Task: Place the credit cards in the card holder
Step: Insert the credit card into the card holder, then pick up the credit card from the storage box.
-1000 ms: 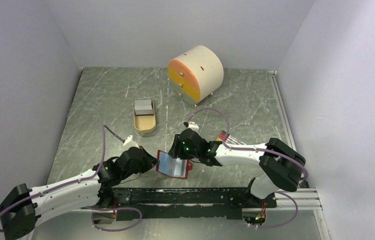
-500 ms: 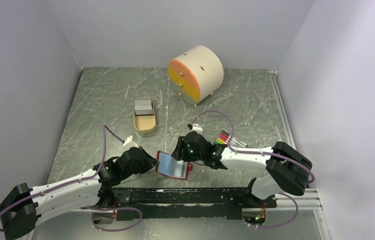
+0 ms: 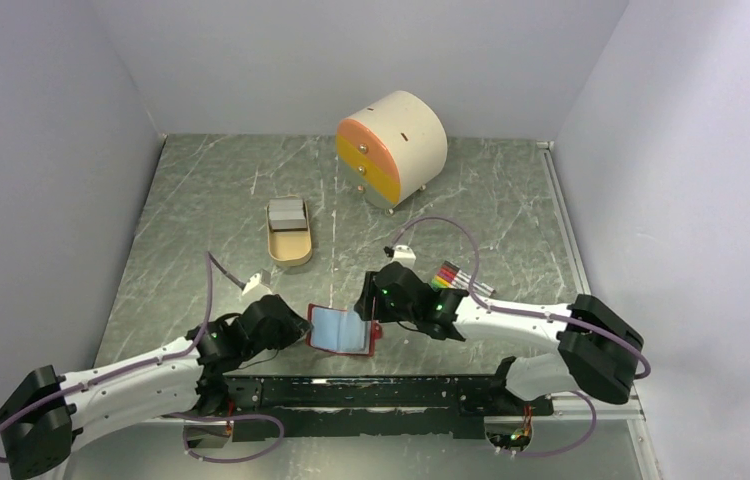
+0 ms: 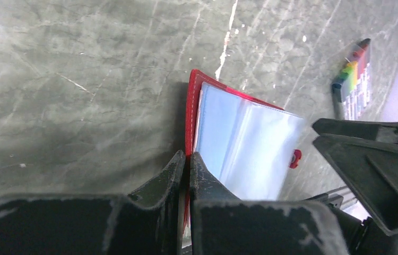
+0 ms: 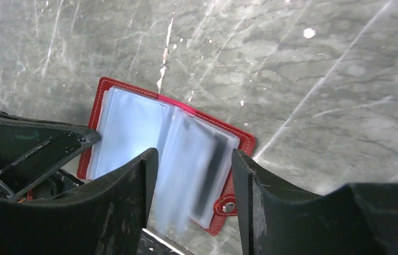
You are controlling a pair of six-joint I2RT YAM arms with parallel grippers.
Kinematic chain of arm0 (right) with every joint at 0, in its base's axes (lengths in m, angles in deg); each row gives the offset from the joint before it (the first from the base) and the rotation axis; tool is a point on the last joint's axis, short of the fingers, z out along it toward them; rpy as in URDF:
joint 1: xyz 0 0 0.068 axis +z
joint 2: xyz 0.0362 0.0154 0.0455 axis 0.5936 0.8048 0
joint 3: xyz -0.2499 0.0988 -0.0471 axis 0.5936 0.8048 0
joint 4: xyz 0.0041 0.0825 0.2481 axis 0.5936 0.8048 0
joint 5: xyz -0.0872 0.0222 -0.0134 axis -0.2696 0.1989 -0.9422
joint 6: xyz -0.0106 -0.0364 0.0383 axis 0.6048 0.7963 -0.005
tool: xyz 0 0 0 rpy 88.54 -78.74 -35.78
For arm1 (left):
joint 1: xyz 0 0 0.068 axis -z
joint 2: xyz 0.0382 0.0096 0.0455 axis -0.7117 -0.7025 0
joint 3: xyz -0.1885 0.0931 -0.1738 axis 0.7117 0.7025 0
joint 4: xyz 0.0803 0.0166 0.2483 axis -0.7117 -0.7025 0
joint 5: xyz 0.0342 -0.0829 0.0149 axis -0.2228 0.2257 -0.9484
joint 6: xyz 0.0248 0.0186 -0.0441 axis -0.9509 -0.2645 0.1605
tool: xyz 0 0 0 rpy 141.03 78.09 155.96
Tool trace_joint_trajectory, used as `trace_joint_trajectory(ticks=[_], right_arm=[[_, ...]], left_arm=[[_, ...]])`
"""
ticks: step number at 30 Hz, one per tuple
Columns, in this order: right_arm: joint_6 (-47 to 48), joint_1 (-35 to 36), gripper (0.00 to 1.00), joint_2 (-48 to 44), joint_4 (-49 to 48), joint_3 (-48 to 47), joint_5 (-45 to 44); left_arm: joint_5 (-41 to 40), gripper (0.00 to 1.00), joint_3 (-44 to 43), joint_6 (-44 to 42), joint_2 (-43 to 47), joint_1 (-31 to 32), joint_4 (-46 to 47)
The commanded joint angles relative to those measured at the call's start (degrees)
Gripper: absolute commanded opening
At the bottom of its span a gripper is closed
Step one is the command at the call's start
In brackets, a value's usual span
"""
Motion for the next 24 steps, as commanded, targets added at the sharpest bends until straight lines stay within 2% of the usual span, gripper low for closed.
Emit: trace_joint_trajectory(ticks=[1, 6, 11, 19, 24], right_arm=[[3.0, -0.3, 0.57, -2.4, 3.5, 0.6, -5.1], [5.1, -1.6, 0.57, -0.8, 2.0, -0.5, -3.0], [13.0, -2.7, 0.60, 0.8, -4.8, -3.5, 2.9], [35.4, -5.4, 0.66, 14.2, -7.0, -20.0, 10.5], [49.2, -6.1, 0.67, 22.8, -7.8, -30.7, 10.3]], left_arm=[[-2.5, 0.09, -2.3, 1.0, -1.8, 0.4, -2.5], [-3.0, 0.09, -2.2, 1.7, -1.8, 0.4, -3.2], [-4.7, 0.09, -1.4, 3.7, 1.1, 0.4, -6.2], [-5.9, 0.09, -1.8, 5.0, 2.5, 0.4, -10.1], [-6.2, 0.09, -1.3, 5.7, 3.9, 0.4, -11.1]])
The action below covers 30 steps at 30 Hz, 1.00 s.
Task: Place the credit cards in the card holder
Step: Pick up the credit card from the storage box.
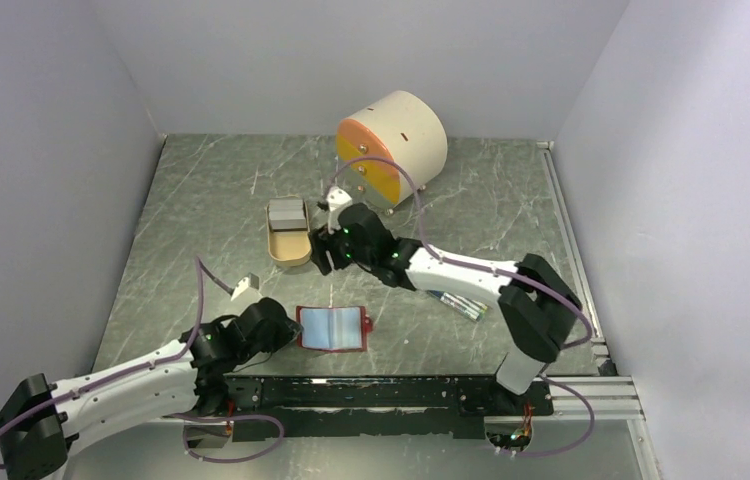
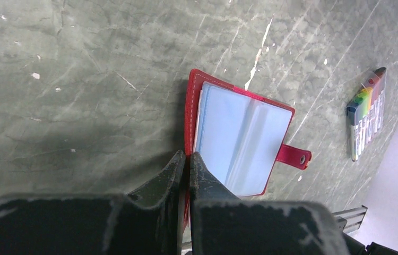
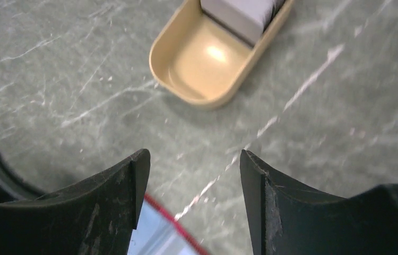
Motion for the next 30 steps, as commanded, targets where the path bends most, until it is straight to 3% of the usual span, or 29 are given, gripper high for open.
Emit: trace_joint_trajectory(ticks=[1, 10, 18, 30], right_arm=[[17.4, -0.6, 0.67, 6.3, -2.4, -7.2, 1.3], [37.1, -0.7, 0.70, 20.0, -3.4, -20.2, 2.7], [49.4, -0.7, 0.69, 30.7, -3.1, -30.6, 0.8], [59.0, -0.7, 0.69, 37.7, -2.0, -37.7, -3.4]], left_arm=[[-2.6, 0.09, -0.8, 1.4, 1.8, 0.4, -3.5], [-4.1, 0.09, -0.7, 2.5, 8.2, 0.4, -9.2], [-3.7, 0.09, -0.9, 2.2, 7.4, 0.4, -8.9], [-4.1, 0.09, -0.8, 2.0, 8.4, 0.4, -9.2]])
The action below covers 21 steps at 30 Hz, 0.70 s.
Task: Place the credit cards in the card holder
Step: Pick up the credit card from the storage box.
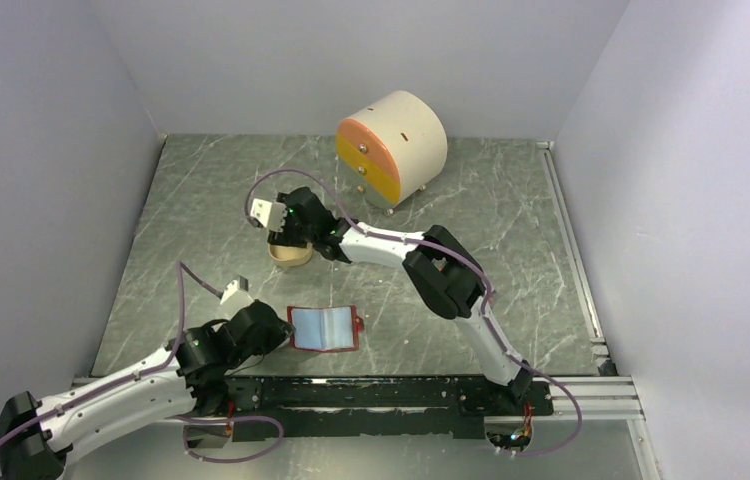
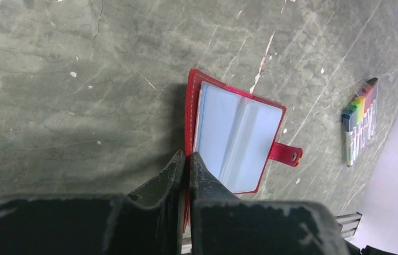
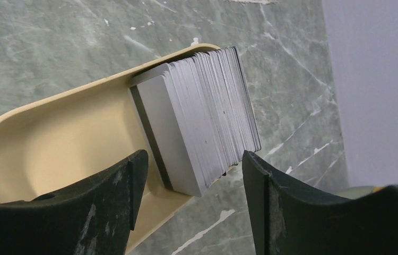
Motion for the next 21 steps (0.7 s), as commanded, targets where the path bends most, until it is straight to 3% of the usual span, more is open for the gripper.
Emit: trace_joint_trajectory(ticks=[1, 14, 21], right_arm=[[5.0, -0.2, 0.68, 2.4, 0.6, -3.4, -1.6], [7.8, -0.2, 0.67, 5.6, -0.9, -6.2, -4.0], [7.3, -0.5, 0.53, 4.8, -3.0, -6.0, -4.8]], left_arm=[[-1.8, 0.09, -0.9, 0.0, 0.8, 0.4, -1.3], [-1.9, 0.09, -0.8, 0.5, 2.3, 0.4, -2.7], [-1.3, 0.09, -0.4, 0.5, 1.9, 0.4, -2.0]])
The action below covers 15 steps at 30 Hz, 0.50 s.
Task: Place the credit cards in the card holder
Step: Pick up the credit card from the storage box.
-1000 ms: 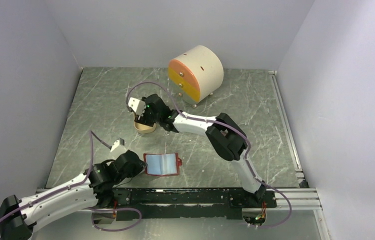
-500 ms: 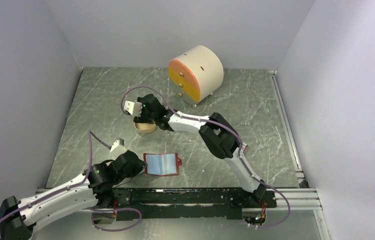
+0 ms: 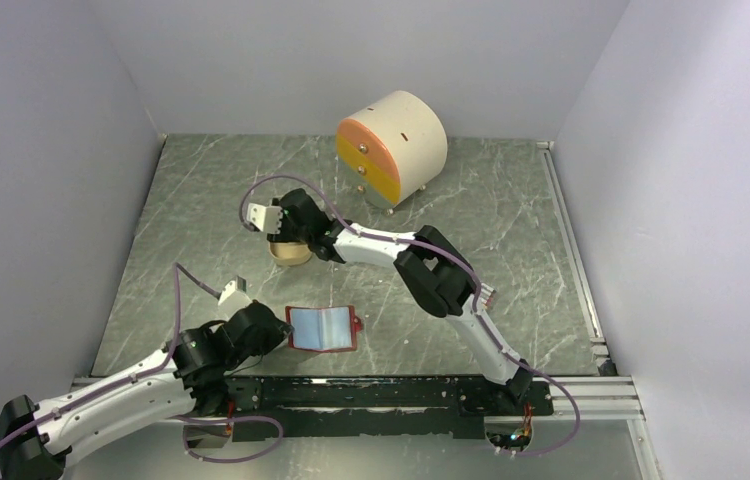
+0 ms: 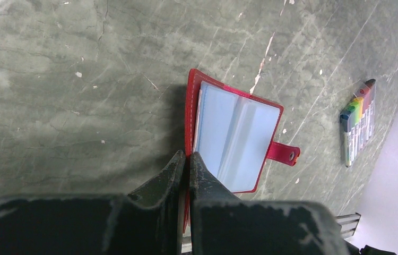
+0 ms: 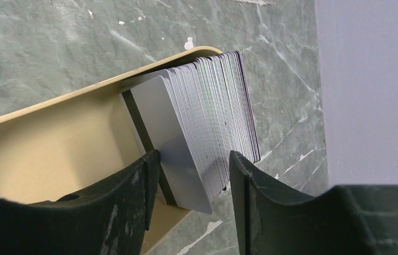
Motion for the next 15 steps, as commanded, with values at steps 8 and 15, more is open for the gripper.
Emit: trace_joint_trajectory(ticks=[8, 15], right_arm=[[0.0, -0.7, 0.46, -2.0, -2.9, -0.1, -0.4], [-0.7, -0.9, 0.31, -3.3, -3.0, 0.6, 0.9]], left_arm=[[-0.6, 0.09, -0.6, -0.1, -1.1, 0.3, 0.4], [-0.6, 0.09, -0.5, -0.1, -0.8, 0.3, 0.5]])
